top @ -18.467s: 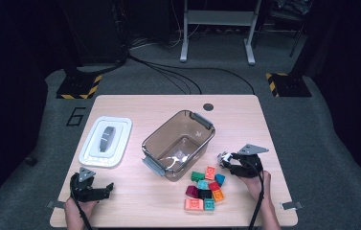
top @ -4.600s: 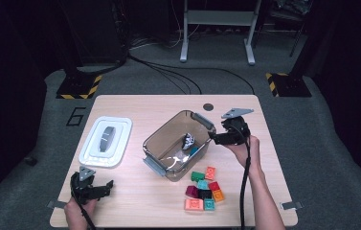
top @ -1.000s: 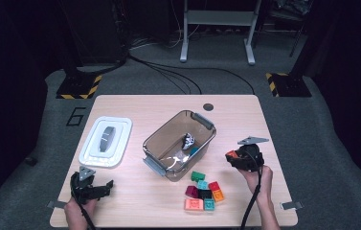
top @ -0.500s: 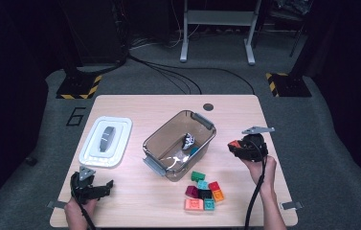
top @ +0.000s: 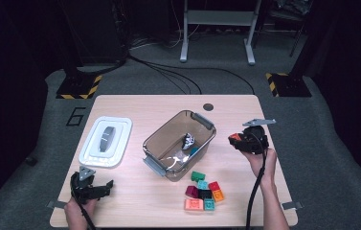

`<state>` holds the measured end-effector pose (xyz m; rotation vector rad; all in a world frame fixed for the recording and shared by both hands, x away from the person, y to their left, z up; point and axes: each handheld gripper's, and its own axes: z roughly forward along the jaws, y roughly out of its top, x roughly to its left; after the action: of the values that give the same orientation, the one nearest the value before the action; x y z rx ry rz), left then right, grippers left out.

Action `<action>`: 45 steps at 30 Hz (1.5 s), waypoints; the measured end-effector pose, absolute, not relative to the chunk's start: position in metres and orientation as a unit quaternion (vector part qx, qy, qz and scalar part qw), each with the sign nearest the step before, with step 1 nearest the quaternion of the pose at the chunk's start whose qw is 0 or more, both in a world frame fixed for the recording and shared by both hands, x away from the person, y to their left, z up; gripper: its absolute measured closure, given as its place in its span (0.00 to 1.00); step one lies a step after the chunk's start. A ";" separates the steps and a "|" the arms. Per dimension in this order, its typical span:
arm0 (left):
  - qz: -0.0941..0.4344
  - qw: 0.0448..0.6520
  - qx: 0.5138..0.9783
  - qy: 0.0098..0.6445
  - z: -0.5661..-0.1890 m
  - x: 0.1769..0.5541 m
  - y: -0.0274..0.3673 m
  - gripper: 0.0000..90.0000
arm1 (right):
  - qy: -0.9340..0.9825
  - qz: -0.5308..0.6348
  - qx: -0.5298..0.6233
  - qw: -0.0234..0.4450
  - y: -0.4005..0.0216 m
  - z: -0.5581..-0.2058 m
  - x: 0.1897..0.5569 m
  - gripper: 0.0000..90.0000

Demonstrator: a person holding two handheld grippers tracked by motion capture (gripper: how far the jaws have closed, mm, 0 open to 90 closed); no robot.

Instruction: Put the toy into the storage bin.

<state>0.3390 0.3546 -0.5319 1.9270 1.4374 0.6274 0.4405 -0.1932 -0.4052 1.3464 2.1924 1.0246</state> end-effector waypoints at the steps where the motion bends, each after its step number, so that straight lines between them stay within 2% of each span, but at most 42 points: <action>1: 0.239 0.323 0.734 0.548 -0.532 0.339 0.355 0.06 | 0.778 0.365 0.478 0.184 -0.193 -0.404 0.442 0.65; 28: 0.239 0.323 0.734 0.548 -0.532 0.339 0.355 0.06 | 0.782 0.376 0.452 0.208 -0.170 -0.357 0.465 0.65; 45: 0.239 0.323 0.734 0.548 -0.532 0.339 0.355 0.06 | 0.816 0.371 0.403 0.187 -0.122 -0.362 0.482 0.65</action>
<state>0.3389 0.3546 -0.5319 1.9264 1.4380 0.6271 0.4820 -0.1220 -0.3623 1.1339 2.2961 1.0443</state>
